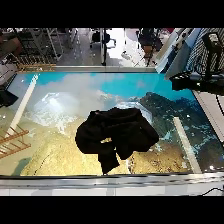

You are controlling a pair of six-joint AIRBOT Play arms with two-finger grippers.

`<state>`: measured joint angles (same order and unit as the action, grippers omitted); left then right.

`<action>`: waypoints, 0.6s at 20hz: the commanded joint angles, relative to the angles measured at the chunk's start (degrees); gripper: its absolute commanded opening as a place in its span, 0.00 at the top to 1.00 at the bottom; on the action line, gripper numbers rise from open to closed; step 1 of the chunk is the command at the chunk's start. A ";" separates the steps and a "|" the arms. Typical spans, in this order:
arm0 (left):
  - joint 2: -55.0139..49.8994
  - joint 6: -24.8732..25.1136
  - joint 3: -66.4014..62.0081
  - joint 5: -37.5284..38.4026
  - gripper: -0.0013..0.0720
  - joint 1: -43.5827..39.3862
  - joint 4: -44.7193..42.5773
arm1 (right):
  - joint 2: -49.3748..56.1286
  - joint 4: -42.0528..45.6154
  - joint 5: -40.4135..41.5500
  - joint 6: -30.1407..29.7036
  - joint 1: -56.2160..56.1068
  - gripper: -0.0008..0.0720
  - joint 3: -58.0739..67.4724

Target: Fold the clothes and pants, and hang the long-sleeved shirts on hangers.

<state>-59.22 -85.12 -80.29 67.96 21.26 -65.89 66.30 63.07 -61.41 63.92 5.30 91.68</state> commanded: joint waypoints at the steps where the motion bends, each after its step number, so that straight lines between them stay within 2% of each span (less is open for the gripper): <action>1: -1.49 1.33 1.42 0.68 0.02 -6.19 3.82 | 0.04 -2.01 1.25 1.62 -0.07 0.95 -0.02; 4: -6.60 1.40 4.11 0.79 0.02 -15.85 8.79 | 0.00 -8.70 2.23 5.03 -0.04 0.95 -0.02; 6: -12.41 1.57 4.24 0.26 0.02 -22.93 9.92 | 0.00 -8.92 3.80 5.03 -0.04 0.95 -0.02; 9: -22.14 3.15 4.22 -4.83 0.02 -30.99 9.86 | 0.26 -8.81 2.03 7.21 -0.81 0.95 -0.87; 10: -25.03 3.52 3.96 -6.75 0.02 -32.70 9.81 | 1.05 -8.90 -0.52 7.76 -1.09 0.79 -1.14; 11: -27.85 3.54 3.19 -7.82 0.02 -33.99 9.77 | 2.69 -8.94 -5.62 9.92 -1.14 0.52 -1.16; 12: -30.80 3.54 1.84 -8.39 0.02 -34.91 9.62 | 5.07 -8.90 -11.50 10.64 -1.16 0.47 -1.16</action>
<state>-82.13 -82.41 -76.93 63.35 -8.67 -56.75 68.16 54.72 -62.78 71.31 4.51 90.87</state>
